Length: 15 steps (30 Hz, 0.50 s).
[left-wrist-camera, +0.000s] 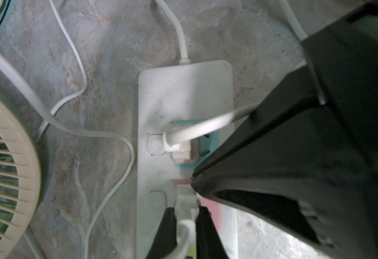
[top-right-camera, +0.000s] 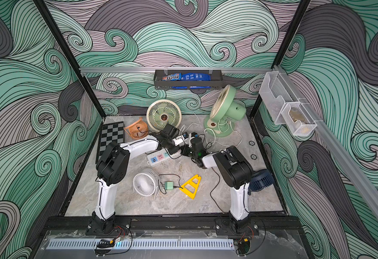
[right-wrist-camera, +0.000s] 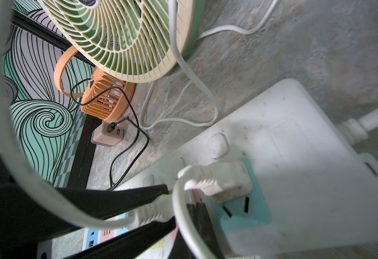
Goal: Unplug the desk fan from the power strip
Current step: Remove the plug from the socket.
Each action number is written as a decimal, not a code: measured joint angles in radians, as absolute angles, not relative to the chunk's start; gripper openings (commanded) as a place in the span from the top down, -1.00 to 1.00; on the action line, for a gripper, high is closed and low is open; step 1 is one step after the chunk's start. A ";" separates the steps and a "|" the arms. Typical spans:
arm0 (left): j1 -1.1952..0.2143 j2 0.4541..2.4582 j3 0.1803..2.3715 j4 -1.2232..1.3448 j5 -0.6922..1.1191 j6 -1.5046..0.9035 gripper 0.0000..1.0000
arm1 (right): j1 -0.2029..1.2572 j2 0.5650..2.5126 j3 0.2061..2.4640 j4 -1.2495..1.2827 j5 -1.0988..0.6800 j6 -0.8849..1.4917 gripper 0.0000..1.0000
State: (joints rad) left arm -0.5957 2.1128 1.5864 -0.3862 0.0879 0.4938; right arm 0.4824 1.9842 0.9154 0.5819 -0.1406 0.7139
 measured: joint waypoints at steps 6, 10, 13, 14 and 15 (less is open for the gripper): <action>-0.554 2.149 1.677 -0.480 0.201 0.455 1.00 | 0.483 1.984 0.915 0.583 -0.140 0.714 0.88; -0.564 2.115 1.617 -0.418 0.191 0.490 1.00 | 0.483 1.984 0.915 0.583 -0.140 0.714 0.88; -0.596 2.086 1.567 -0.374 0.122 0.524 1.00 | 0.483 1.984 0.915 0.582 -0.140 0.714 0.88; -0.604 2.083 1.563 -0.369 0.102 0.531 1.00 | 0.483 1.984 0.915 0.582 -0.139 0.714 0.88; -0.612 2.082 1.563 -0.364 0.083 0.540 1.00 | 0.482 1.984 0.915 0.582 -0.138 0.714 0.88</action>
